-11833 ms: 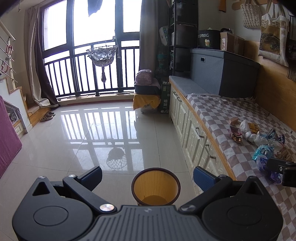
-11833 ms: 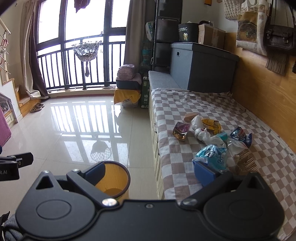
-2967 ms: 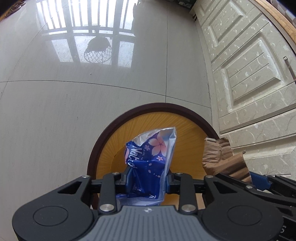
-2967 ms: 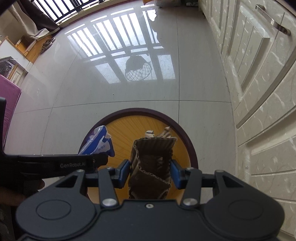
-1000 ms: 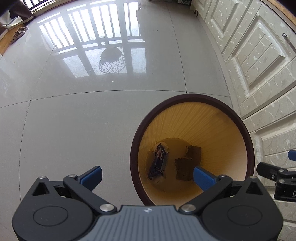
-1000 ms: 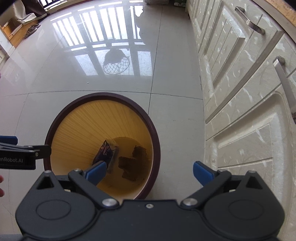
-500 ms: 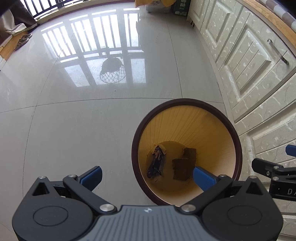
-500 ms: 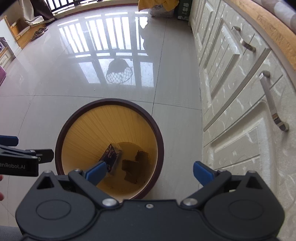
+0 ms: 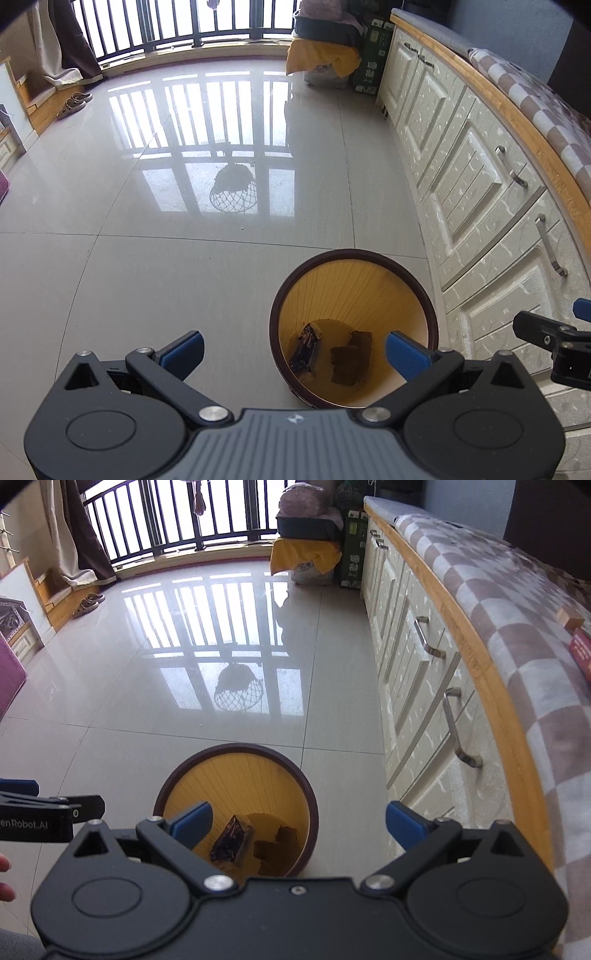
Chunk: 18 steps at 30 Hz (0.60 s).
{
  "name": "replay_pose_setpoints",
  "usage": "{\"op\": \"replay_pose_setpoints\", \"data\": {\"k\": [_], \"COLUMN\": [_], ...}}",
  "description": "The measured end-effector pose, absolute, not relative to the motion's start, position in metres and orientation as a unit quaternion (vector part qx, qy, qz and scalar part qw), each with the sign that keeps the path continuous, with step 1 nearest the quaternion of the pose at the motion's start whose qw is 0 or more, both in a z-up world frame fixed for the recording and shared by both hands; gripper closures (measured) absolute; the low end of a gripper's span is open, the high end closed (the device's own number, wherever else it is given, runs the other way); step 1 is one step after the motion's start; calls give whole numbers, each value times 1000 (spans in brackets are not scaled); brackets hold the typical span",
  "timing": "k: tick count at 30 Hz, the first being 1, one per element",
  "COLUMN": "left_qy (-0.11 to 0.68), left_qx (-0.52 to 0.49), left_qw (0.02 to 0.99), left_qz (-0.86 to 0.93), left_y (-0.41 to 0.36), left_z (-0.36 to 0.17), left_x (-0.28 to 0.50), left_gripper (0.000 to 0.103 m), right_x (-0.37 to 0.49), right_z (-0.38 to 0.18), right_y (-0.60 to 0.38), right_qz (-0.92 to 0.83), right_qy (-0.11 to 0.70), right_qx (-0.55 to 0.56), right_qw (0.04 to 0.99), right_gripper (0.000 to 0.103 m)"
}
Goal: Collect trash
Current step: 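Withdraw both open tools from the wastebasket back toward the mattress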
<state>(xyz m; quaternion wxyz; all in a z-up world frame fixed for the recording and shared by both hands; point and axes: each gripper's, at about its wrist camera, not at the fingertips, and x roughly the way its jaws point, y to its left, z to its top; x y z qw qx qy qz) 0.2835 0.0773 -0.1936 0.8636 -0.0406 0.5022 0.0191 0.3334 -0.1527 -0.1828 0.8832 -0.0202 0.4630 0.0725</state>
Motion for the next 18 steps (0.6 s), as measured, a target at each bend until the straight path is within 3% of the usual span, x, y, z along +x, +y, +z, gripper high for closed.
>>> {"op": "replay_pose_setpoints", "data": {"k": [18], "left_qy": [383], "left_qx": [-68], "left_qw": [921], "left_qz": [-18], "left_y": [43], "left_z": [-87], "left_x": [226], "left_gripper": [0], "right_x": [249], "right_z": [-58], "right_y": [-202], "right_qz": [52], "right_qy": [341], "right_qx": [-40], "right_qw": [938], "right_gripper": [1]}}
